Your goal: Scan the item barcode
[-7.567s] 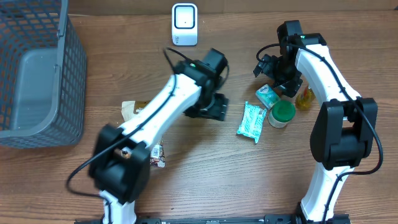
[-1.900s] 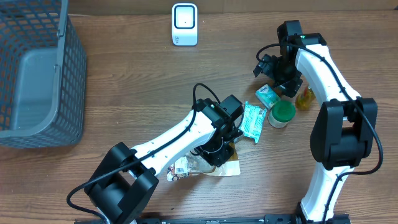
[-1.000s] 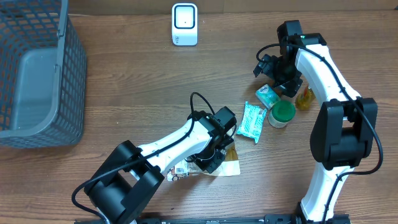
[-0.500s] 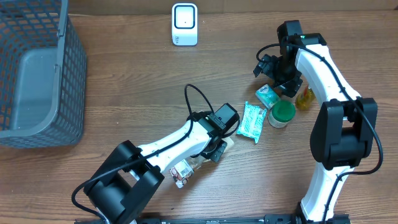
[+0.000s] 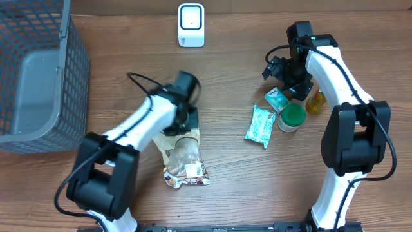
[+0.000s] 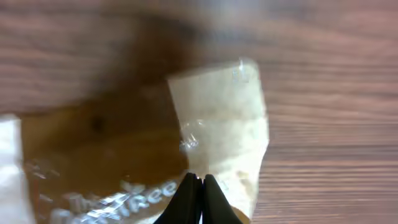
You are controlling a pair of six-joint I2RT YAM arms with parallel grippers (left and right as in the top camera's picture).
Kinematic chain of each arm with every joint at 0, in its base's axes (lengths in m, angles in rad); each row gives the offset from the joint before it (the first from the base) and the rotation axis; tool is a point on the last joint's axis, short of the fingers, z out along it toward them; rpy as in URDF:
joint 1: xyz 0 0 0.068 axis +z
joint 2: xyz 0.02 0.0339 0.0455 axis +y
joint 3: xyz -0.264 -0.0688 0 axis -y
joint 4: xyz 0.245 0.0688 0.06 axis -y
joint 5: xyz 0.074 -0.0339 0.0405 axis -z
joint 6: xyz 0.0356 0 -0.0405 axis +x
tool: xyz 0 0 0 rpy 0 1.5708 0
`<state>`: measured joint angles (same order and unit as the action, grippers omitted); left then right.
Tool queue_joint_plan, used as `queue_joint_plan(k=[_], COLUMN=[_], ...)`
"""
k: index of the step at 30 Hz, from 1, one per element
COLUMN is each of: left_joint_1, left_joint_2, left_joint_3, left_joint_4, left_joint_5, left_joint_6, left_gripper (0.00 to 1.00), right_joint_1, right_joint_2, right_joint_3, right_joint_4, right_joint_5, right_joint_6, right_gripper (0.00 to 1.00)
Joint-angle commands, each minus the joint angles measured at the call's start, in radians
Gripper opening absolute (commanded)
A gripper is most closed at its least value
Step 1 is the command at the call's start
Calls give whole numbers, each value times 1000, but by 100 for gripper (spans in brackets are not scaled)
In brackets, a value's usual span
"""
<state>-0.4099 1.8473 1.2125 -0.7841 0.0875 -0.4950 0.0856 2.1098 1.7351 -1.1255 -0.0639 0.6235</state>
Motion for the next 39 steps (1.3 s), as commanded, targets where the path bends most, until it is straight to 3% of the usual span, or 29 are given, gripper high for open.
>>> queue_joint_plan(k=[1,4,7,9,11,12,16,22,36,39], left_joint_1=[84,138,162,163,163,161,160,160,112,104], left_joint_2=[-30,-30,-30,-30,-30,-30,-30,-30,-30,-30], left_joint_3=[107,159,173,170,166,163,144,87,-149,-157], left_joint_4=[-51,-148,-227,-265,-294,-313,-369,-371,-127,-116], left_joint_5=[275,323,322,293,245,220,184,138,140,136], left_joint_6=[80,80,81,93,99,99,99,74,-37,-37], left_gripper=[4,7,18,41,90,95,95,80,75,68], right_joint_1=[-4,-4,-4,-4,-4,-4,-4,-4,-4,-4], right_joint_2=[-22,-22,-22,-22,-22,-22,-22,-22,-22,-22], right_joint_3=[27,27,27,27,27,27,27,27,27,27], right_joint_4=[3,3,3,3,3,3,3,3,3,3], right_joint_5=[-1,-1,-1,-1,-1,-1,-1,-1,-1,-1], right_joint_6=[-4,-4,-4,-4,-4,-4,-4,-4,-4,-4], right_gripper=[100,100,100,100,100,100,100,100,100,100])
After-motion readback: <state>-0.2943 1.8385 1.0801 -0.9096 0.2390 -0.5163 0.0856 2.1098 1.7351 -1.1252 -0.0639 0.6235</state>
